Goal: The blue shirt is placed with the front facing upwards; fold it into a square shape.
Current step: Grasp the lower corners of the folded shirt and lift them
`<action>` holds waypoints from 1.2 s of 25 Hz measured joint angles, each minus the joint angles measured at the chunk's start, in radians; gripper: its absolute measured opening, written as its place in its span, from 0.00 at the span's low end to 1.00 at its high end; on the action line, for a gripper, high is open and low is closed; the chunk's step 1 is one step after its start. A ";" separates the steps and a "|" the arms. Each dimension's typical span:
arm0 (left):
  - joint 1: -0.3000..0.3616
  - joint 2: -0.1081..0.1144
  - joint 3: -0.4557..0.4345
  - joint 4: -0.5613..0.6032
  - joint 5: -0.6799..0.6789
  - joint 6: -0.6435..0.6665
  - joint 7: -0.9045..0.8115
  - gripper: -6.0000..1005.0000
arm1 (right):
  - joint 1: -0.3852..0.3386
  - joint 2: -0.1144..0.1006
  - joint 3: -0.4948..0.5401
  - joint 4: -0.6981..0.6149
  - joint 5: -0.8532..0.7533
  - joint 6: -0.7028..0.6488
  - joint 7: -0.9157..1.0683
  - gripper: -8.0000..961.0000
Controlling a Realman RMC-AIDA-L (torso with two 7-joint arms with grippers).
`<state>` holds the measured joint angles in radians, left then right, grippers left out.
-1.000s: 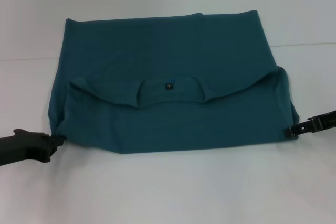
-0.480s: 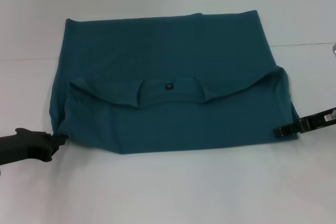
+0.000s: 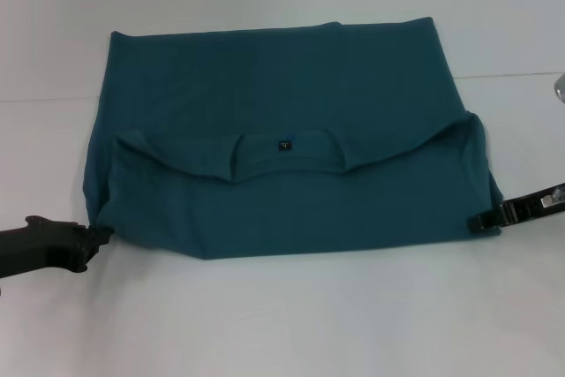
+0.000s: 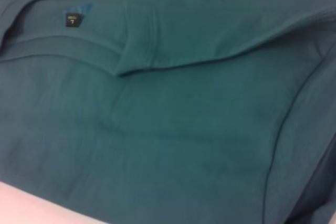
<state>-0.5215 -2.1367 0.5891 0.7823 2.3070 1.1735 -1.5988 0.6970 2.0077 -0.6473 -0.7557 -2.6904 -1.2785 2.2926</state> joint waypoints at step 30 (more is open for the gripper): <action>0.034 -0.002 -0.058 0.079 -0.048 0.178 0.071 0.02 | -0.082 0.036 0.001 -0.172 0.006 -0.111 -0.035 0.05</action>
<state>-0.4874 -2.1392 0.5310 0.8608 2.2588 1.3513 -1.5273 0.6151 2.0440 -0.6461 -0.9274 -2.6843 -1.3895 2.2578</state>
